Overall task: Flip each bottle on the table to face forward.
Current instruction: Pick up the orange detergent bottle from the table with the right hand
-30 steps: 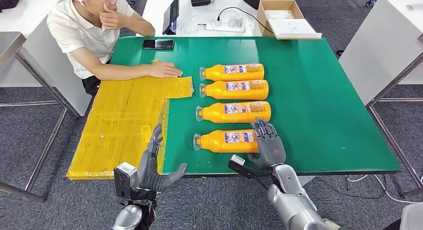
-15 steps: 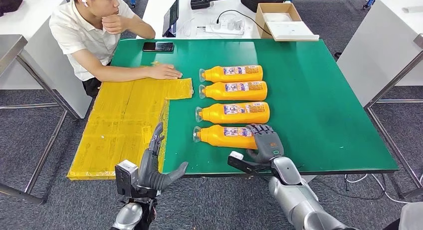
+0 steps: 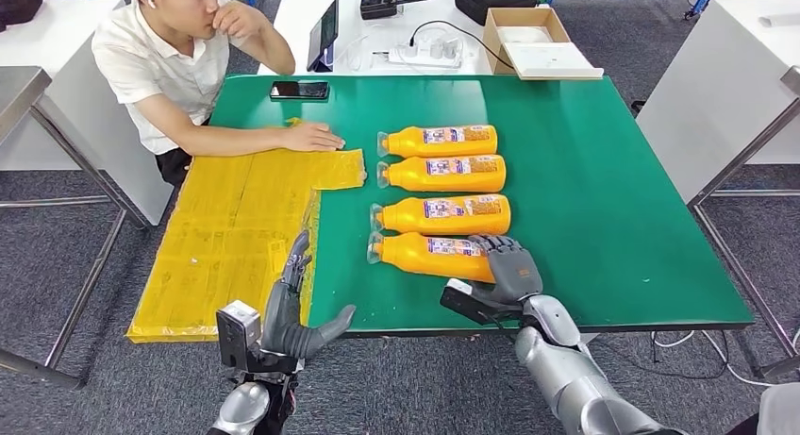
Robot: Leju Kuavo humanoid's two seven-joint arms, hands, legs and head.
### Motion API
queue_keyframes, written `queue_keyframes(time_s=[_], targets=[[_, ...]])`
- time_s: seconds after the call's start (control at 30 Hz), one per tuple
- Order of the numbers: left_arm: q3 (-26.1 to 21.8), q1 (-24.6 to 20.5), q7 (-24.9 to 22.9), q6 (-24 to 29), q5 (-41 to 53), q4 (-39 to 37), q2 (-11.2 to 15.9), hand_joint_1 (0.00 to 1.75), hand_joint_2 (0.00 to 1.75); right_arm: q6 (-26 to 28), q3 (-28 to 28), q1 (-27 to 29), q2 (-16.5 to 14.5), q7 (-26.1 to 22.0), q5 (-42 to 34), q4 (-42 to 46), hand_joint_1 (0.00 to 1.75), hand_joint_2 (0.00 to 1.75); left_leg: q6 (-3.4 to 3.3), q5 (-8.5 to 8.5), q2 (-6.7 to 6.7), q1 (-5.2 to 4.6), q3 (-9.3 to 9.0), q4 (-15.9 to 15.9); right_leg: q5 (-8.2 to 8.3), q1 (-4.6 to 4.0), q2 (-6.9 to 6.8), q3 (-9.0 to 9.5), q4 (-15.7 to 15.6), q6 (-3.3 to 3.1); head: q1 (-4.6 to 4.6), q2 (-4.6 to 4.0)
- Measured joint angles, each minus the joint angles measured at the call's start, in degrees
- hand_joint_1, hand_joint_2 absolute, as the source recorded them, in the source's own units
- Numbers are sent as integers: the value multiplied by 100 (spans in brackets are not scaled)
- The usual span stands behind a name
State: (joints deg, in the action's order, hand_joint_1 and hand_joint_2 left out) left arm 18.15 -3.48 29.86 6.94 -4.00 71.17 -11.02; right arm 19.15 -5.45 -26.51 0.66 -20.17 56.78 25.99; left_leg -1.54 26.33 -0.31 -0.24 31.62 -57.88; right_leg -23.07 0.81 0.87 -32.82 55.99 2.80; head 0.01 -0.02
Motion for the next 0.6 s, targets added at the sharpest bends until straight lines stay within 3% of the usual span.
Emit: queue_keyframes(time_s=[0.1, 0.27, 0.43, 0.6], targets=[[-10, 42, -27, 144, -149, 2, -10, 0, 175, 46, 113, 178, -121, -594, -640, 138, 175, 175, 0, 0, 7, 1, 12, 0, 1, -1, 10, -9, 1, 1, -2, 0], [-70, 90, -184, 378, -514, 2, -61, 0, 175, 163, 183, 490, -326, -1125, -1358, 519, 175, 175, 2, 0, 0, 10, 36, 0, -1, -5, 7, -28, 1, -1, -2, 2], [-251, 160, -544, 859, -1519, 1, -135, 0, 175, 729, -17, 1264, -578, -1367, -2722, 1794, 175, 175, 3, -9, -18, 11, 96, 0, 1, -4, 1, -79, 9, 1, -4, 1], [-110, 267, -710, 214, -1984, 22, -127, 0, 175, 1265, -386, 1687, -652, -1345, -3342, 2943, 175, 175, 5, -14, -24, 8, 133, -1, 1, 0, -7, -114, 11, 2, -3, 1]])
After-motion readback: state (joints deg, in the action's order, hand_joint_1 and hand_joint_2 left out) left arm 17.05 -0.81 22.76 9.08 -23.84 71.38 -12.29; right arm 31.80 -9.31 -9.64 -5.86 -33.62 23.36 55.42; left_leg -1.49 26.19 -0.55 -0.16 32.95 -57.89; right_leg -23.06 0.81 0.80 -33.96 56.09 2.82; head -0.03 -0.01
